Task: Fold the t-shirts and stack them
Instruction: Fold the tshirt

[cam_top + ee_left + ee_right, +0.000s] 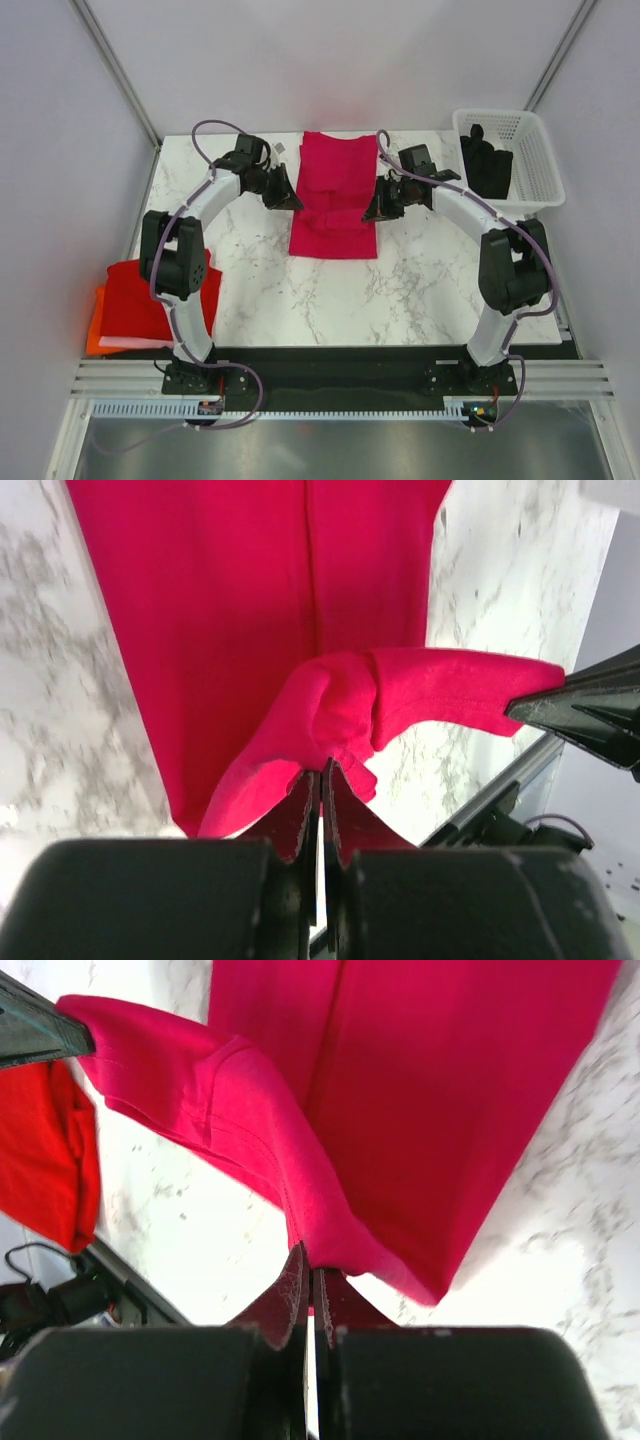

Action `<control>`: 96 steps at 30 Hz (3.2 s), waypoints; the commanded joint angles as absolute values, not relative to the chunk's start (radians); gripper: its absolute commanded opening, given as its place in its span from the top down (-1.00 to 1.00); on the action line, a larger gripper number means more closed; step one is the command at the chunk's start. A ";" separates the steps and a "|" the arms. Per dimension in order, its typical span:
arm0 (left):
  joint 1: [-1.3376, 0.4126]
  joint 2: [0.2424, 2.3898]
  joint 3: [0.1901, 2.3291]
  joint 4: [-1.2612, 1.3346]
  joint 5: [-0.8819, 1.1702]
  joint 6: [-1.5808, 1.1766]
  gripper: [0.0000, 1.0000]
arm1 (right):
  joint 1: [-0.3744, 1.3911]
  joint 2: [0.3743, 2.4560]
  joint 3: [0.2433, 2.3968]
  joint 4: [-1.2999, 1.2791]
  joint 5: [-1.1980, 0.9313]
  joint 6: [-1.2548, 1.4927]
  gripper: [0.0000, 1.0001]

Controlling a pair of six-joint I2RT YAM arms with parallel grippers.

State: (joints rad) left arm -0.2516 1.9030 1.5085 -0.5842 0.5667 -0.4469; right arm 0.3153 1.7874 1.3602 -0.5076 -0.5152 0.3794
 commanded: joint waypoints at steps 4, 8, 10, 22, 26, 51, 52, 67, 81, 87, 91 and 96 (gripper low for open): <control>-0.245 2.048 1.670 -0.532 0.554 -0.373 0.95 | 0.285 1.881 1.443 -0.451 -0.473 0.334 1.00; -0.247 2.080 1.689 -0.522 0.551 -0.374 0.95 | 0.284 1.913 1.443 -0.448 -0.453 0.314 0.98; -0.247 2.085 1.686 -0.517 0.540 -0.379 0.94 | 0.282 1.927 1.447 -0.440 -0.442 0.304 0.88; -0.247 2.079 1.675 -0.509 0.492 -0.408 0.86 | 0.281 1.985 1.545 -0.431 -0.387 0.261 0.42; -0.247 2.053 1.654 -0.520 0.454 -0.426 0.83 | 0.281 1.999 1.577 -0.430 -0.377 0.245 0.39; -0.186 1.953 1.315 -0.624 0.621 -0.463 -0.19 | 0.172 1.819 1.063 -0.322 -0.664 0.536 0.16; -0.186 1.959 1.310 -0.618 0.629 -0.466 -0.16 | 0.172 1.824 1.051 -0.307 -0.681 0.554 0.14; -0.195 2.003 1.281 -0.581 0.641 -0.489 -0.09 | 0.183 1.879 1.037 -0.307 -0.693 0.581 0.06; -0.199 2.043 1.287 -0.569 0.640 -0.505 0.20 | 0.195 1.922 1.035 -0.313 -0.677 0.578 0.03; -0.201 2.036 1.269 -0.565 0.635 -0.514 0.38 | 0.210 1.953 1.054 -0.301 -0.663 0.603 0.11; -0.201 2.023 1.249 -0.568 0.627 -0.526 0.67 | 0.212 1.962 1.065 -0.305 -0.638 0.607 0.15; -0.201 2.000 1.220 -0.566 0.615 -0.540 0.95 | 0.212 1.960 1.068 -0.311 -0.617 0.609 0.19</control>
